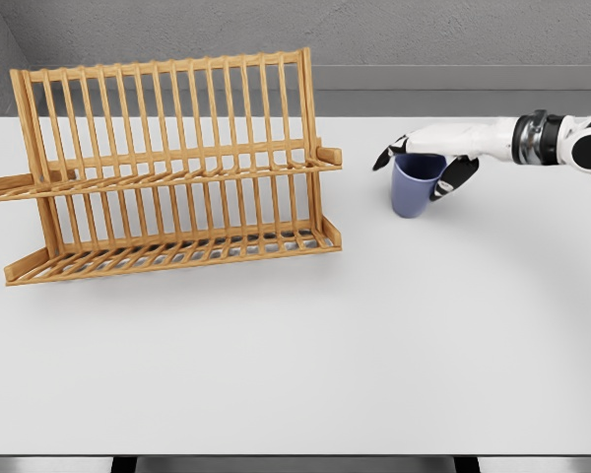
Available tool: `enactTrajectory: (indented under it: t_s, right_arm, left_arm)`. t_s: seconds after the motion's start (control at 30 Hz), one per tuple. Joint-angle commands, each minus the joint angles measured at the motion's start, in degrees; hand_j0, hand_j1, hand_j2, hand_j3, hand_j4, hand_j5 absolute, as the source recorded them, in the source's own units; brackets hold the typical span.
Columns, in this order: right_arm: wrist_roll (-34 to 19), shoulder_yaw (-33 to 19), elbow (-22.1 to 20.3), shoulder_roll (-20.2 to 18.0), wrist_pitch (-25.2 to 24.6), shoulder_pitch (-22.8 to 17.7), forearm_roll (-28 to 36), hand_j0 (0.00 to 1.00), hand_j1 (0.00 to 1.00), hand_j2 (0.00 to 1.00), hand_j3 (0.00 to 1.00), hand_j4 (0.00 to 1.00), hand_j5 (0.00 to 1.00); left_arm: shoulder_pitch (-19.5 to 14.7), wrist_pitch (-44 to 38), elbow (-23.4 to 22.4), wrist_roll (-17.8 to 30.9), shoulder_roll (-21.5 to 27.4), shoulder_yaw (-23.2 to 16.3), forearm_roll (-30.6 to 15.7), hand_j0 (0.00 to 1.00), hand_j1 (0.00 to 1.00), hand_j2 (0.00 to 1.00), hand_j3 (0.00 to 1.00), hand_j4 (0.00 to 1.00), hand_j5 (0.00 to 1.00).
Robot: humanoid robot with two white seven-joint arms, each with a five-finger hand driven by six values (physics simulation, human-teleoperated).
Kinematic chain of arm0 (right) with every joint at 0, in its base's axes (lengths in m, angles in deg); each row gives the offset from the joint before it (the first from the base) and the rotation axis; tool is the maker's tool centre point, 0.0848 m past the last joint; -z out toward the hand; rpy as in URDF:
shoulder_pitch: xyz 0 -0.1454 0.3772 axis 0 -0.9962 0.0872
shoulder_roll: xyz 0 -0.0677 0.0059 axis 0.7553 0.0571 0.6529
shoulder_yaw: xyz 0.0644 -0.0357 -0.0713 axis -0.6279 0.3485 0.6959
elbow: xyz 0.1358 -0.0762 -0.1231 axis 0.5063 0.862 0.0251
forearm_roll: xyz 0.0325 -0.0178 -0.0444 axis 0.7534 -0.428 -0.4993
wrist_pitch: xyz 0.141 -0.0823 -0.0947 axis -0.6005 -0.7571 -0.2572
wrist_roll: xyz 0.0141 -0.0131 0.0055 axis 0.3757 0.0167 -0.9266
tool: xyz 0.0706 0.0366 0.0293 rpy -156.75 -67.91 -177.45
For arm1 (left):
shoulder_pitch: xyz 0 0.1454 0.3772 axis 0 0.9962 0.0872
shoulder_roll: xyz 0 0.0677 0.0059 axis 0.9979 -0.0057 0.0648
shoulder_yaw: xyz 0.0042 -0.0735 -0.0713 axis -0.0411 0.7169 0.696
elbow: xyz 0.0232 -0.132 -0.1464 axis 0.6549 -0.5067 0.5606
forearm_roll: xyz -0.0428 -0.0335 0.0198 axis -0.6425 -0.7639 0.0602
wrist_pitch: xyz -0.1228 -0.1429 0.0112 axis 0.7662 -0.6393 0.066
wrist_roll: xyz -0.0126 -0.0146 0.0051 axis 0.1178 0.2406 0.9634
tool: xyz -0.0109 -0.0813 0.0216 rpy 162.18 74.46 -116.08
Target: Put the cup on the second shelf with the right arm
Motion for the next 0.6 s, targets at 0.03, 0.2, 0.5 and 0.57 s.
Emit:
enactTrajectory:
  t_s: [0.03,0.2,0.5,0.57]
  right_arm:
    - [0.0,-0.5,-0.5,-0.3,-0.1,0.1,0.3,0.75,0.75,0.75,0.75,0.75,0.75]
    - [0.0,-0.7,-1.0,-0.7,-0.1,1.1,0.3,0.75,0.75,0.75,0.75,0.75,0.75]
    - [0.0,-2.5,-3.1,-0.7,-0.1,1.4,0.4,0.73,0.73,0.73,0.73,0.73,0.73]
    - [0.0,-3.5,-3.2,-0.8,-0.1,1.4,0.5,0.73,0.73,0.73,0.73,0.73,0.73]
  left_arm:
    - [0.0,0.0,0.0,0.0,0.0,0.0,0.0,1.00,1.00,1.00,1.00,1.00,1.00]
    - [0.0,0.0,0.0,0.0,0.0,0.0,0.0,1.00,1.00,1.00,1.00,1.00,1.00]
    - [0.0,0.1,0.0,0.0,0.0,-0.1,0.0,1.00,1.00,1.00,1.00,1.00,1.00]
    - [0.0,0.1,0.0,0.0,0.0,0.0,0.0,1.00,1.00,1.00,1.00,1.00,1.00]
